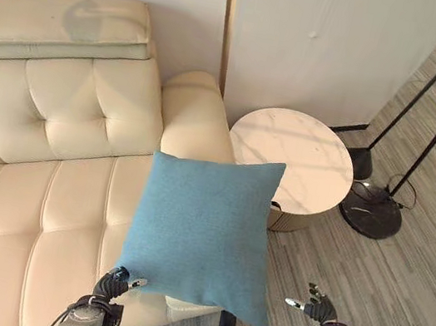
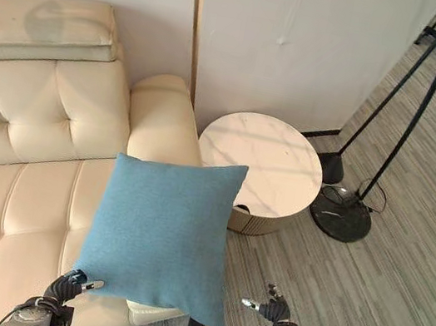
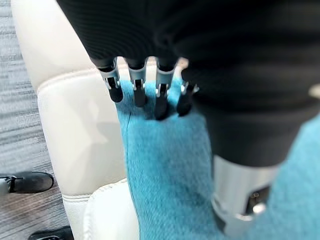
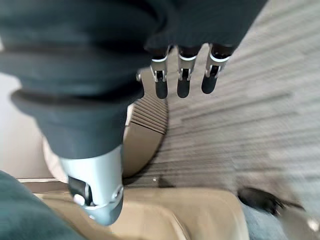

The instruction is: Pick up all the scattered cushions and arrange them neatly on the sofa.

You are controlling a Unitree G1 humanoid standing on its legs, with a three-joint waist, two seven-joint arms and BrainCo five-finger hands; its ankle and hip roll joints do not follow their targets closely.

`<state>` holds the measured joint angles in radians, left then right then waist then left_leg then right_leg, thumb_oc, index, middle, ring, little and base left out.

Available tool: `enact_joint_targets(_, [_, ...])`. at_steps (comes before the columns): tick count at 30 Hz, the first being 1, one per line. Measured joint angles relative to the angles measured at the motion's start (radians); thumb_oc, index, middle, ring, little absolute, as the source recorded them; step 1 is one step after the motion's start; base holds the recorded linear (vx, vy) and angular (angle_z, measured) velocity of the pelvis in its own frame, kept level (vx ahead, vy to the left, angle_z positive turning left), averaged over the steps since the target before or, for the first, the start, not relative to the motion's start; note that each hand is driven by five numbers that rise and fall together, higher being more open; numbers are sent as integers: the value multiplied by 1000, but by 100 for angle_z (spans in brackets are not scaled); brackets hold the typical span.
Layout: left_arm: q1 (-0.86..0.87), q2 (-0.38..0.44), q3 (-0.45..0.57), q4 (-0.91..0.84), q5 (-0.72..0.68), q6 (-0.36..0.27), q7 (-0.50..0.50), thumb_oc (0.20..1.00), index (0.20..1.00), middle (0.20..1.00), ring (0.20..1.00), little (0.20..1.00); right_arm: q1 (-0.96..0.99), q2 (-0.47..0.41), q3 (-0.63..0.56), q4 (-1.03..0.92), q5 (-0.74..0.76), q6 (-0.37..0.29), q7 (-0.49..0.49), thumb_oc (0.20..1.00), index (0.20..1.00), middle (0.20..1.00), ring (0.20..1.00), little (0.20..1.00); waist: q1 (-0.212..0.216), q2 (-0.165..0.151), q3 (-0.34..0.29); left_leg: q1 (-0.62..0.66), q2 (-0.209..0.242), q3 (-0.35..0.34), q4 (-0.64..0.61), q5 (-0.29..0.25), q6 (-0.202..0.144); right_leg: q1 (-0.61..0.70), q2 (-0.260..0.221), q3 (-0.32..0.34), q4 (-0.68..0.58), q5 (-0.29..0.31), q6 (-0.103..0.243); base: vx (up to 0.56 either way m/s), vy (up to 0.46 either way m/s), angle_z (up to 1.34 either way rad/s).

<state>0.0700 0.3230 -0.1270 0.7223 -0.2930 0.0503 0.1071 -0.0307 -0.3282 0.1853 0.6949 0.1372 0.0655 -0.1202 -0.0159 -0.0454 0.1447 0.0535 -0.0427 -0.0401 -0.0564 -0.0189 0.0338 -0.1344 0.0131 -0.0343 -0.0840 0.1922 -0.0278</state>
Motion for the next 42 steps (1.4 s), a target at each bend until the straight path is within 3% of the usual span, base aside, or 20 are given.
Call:
enact_joint_targets(2, [-20, 0, 0, 0, 0, 0, 0, 1000, 1000, 1000, 1000, 1000, 1, -21, -3, 2, 0, -1, -1, 1000, 1000, 1000, 1000, 1000, -4, 12, 20, -17, 10, -4, 11, -9, -14, 6, -1, -40, -5, -17, -6, -39, -25, 51])
enact_joint_targets(3, [-45, 2, 1, 3, 0, -1, -1, 1000, 1000, 1000, 1000, 1000, 9, -26, -10, 4, 0, -2, -2, 1000, 1000, 1000, 1000, 1000, -11, 7, 34, -39, 15, 16, 36, -29, -31, 5, -12, -58, -5, -25, -27, -34, 5, 93])
enact_joint_targets(4, [-75, 6, 5, 10, 0, -1, -1, 1000, 1000, 1000, 1000, 1000, 20, -29, -20, 6, 0, -1, -3, 1000, 1000, 1000, 1000, 1000, -18, -1, 52, -74, 40, 92, 72, -37, -34, 4, -29, -92, -5, -31, -38, -15, 7, 86])
enact_joint_targets(7, [-125, 16, 12, 49, 0, -9, 2, 1000, 1000, 1000, 1000, 1000, 37, -43, -50, 14, 0, 2, -10, 1000, 1000, 1000, 1000, 1000, -27, -3, 66, -109, 128, 216, 72, -31, -41, -20, -41, -98, -5, -33, -34, 49, 6, 37])
enact_joint_targets(8, [-133, 25, 14, 65, 1, -9, -1, 1000, 1000, 1000, 1000, 1000, 34, -62, -51, 12, 1, 2, -9, 1000, 1000, 1000, 1000, 1000, -34, 0, 68, -103, 132, 240, 48, -20, -57, -28, -46, -96, -5, -31, -21, 79, 18, -8])
enact_joint_targets(10, [-140, 67, 52, 89, 7, -8, -2, 1000, 1000, 1000, 1000, 1000, 42, -105, -82, -4, 1, 2, -7, 1000, 1000, 1000, 1000, 1000, -33, 13, 69, -70, 132, 253, -16, 2, -69, -23, -48, -101, 1, -38, 29, 59, 31, -9])
enact_joint_targets(14, [-115, 238, 160, 90, 9, -18, 2, 1000, 1000, 1000, 1000, 1000, 94, -268, -164, -120, -1, 4, 0, 1000, 1000, 1000, 1000, 1000, -55, 9, 51, -46, 129, 274, -32, 33, -79, -12, -48, -86, -5, -30, 45, 57, 74, -11])
enact_joint_targets(20, [-161, 242, 148, 127, 7, -23, -10, 1000, 1000, 1000, 1000, 1000, 46, -325, -116, -181, -41, 8, 19, 1000, 1000, 1000, 1000, 1000, -59, 13, 0, -24, 127, 275, -25, 51, -78, 1, -40, -65, -5, -12, 51, 12, 72, -9])
enact_joint_targets(24, [-203, 234, 117, 129, -13, -25, -26, 1000, 1000, 1000, 1000, 1000, -9, -323, -83, -251, -59, 10, 21, 1000, 1000, 1000, 1000, 1000, -63, 9, -6, -44, 116, 297, -25, 50, -77, -29, -46, -40, -5, 12, 44, -67, 87, -15])
enact_joint_targets(27, [-252, 207, 91, 170, -43, -24, -28, 1000, 1000, 1000, 1000, 1000, -75, -256, -68, -275, -58, 11, 10, 1000, 1000, 1000, 1000, 1000, -65, 2, -4, -83, 103, 328, -25, 53, -72, -83, -55, -16, 0, 33, 52, -105, 62, -28])
enact_joint_targets(30, [-331, 190, 87, 227, -67, -24, -14, 1000, 1000, 1000, 1000, 1000, -116, -163, -5, -311, -53, 29, -19, 1000, 1000, 1000, 1000, 1000, -79, -36, 16, -134, 85, 346, -24, 63, -62, -147, -56, 15, 1, 64, 64, -79, 51, -19])
enact_joint_targets(33, [-398, 189, 77, 273, -80, -20, -6, 1000, 1000, 1000, 1000, 1000, -135, -63, 100, -354, -39, 28, -22, 1000, 1000, 1000, 1000, 1000, -86, -94, 47, -147, 88, 378, -24, 74, -61, -174, -61, 35, -5, 28, 78, -35, 41, -27])
enact_joint_targets(34, [-417, 188, 52, 272, -80, -20, -6, 1000, 1000, 1000, 1000, 1000, -133, -51, 138, -350, -38, 28, -19, 1000, 1000, 1000, 1000, 1000, -87, -92, 52, -157, 103, 383, -25, 79, -63, -180, -56, 24, -5, 2, 104, -26, 42, -12])
enact_joint_targets(42, [-464, 145, -29, 256, -81, -17, 28, 1000, 1000, 1000, 1000, 1000, -226, -30, 199, -349, -51, 30, -43, 1000, 1000, 1000, 1000, 1000, -79, -93, 80, -160, 91, 380, -24, 80, -69, -188, -56, 28, 1, 53, 89, -12, 25, 0])
